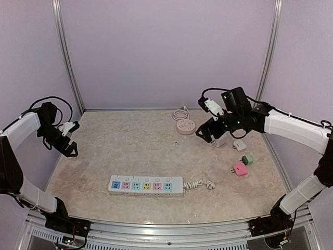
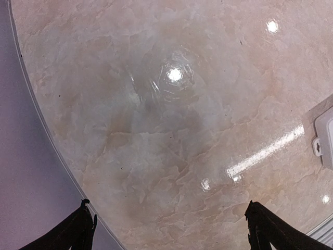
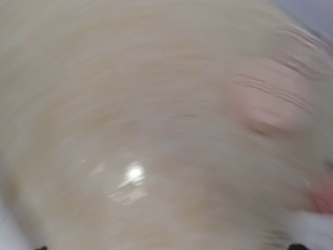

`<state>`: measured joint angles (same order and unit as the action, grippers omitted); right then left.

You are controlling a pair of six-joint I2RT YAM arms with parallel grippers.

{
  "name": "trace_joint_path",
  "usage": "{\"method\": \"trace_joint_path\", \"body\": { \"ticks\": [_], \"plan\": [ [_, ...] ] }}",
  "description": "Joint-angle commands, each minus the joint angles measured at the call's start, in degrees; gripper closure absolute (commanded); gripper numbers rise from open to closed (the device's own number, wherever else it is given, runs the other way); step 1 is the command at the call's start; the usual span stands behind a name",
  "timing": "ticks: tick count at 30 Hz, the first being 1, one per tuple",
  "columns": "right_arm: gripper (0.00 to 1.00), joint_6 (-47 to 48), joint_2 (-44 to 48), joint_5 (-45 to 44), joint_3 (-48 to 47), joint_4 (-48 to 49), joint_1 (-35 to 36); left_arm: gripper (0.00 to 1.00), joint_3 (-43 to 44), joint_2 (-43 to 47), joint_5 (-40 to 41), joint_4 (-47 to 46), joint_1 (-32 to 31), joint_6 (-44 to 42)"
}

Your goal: Insert the plug

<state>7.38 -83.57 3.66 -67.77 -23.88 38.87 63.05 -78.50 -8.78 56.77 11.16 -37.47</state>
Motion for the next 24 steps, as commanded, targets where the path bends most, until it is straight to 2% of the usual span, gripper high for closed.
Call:
{"method": "trace_joint_path", "body": {
  "ticks": [1, 6, 12, 20, 24],
  "plan": [
    [0.05, -26.81, -9.33, -8.93, -6.97, -7.82, -9.97, 0.01, 0.38, 0.51, -1.31, -1.09, -0.5, 0.83],
    [0.08, -29.49, -19.16, -11.28, -12.65, -12.41, -13.99, 0.01, 0.03, 0.52, -1.53, -1.26, -0.92, 1.44],
    [0.08, -25.94, -27.65, -13.31, -18.31, -14.8, -15.44, 0.01, -1.2, 1.32, -1.12, -1.73, -1.23, 1.03],
    [0.11, -18.15, -29.82, -12.61, -19.36, -14.38, -16.93, 0.01, -1.22, 0.64, -0.35, -2.07, -1.34, 0.91],
    [0.12, -11.32, -29.98, -9.18, -20.49, -14.95, -17.82, 0.01, -0.96, 0.16, -0.15, -2.12, -1.41, 0.98]
  ]
}}
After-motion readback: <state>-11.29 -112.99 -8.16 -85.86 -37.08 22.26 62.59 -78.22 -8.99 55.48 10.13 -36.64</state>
